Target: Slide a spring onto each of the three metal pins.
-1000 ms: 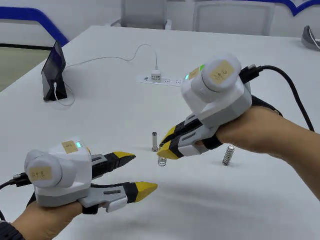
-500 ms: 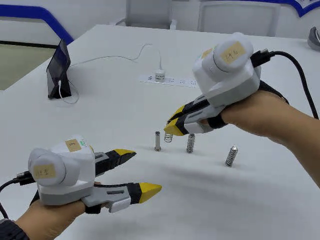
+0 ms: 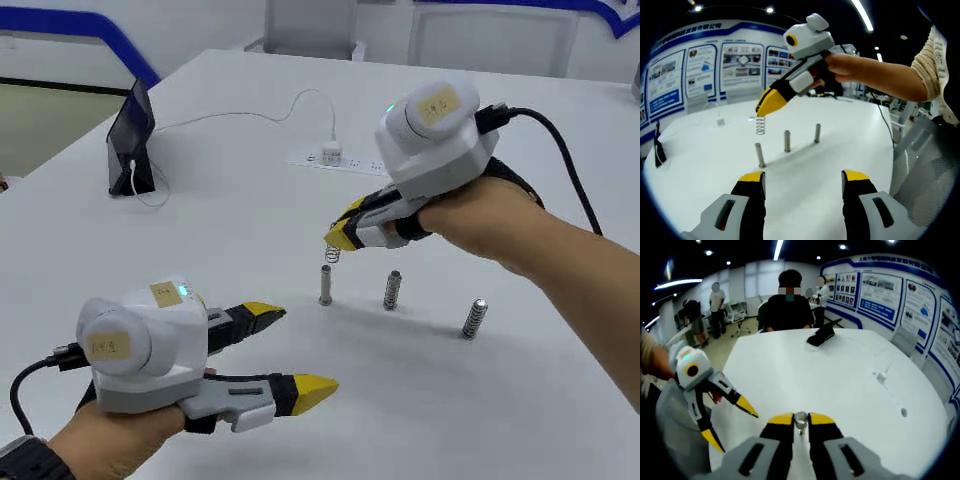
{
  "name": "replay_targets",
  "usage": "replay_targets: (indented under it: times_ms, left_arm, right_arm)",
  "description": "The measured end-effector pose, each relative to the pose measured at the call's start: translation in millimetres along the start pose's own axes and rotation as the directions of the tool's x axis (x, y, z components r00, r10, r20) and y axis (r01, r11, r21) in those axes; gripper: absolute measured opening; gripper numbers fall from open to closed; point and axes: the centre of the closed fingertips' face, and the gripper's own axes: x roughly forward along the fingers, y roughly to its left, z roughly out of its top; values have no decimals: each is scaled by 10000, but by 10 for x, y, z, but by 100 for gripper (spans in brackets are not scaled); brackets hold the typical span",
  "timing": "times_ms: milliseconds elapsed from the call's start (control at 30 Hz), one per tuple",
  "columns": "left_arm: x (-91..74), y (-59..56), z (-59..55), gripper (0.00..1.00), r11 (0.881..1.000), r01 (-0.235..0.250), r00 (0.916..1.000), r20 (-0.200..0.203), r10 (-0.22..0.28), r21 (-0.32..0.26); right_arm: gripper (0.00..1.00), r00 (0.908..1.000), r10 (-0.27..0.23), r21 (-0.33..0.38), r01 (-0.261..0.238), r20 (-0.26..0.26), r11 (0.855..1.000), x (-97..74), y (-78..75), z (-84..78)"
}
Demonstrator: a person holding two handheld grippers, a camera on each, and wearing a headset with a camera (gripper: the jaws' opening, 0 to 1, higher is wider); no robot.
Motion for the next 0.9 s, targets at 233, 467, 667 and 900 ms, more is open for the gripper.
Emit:
replay_targets:
  times_ms: [233,467,667,900]
  left_arm:
    - [-4,0,-6,63,10000,8,10000,0,-8,-53]
    - [2,1,-8,62,9999,26,10000,-21,-27,-109]
    - [-10,16,-12,62,9998,-18,10000,1,18,-196]
    - [-12,25,-12,62,9997,-63,10000,4,64,-235]
  right_arm:
    - [12,9997,-59,92,61,-251,9999,92,-32,-81]
    - [12,9996,-57,92,60,-273,9999,135,-42,-78]
    - [12,9990,46,174,-38,-451,9998,191,-34,-134]
    - [12,9982,95,250,-81,-591,9997,250,-38,-201]
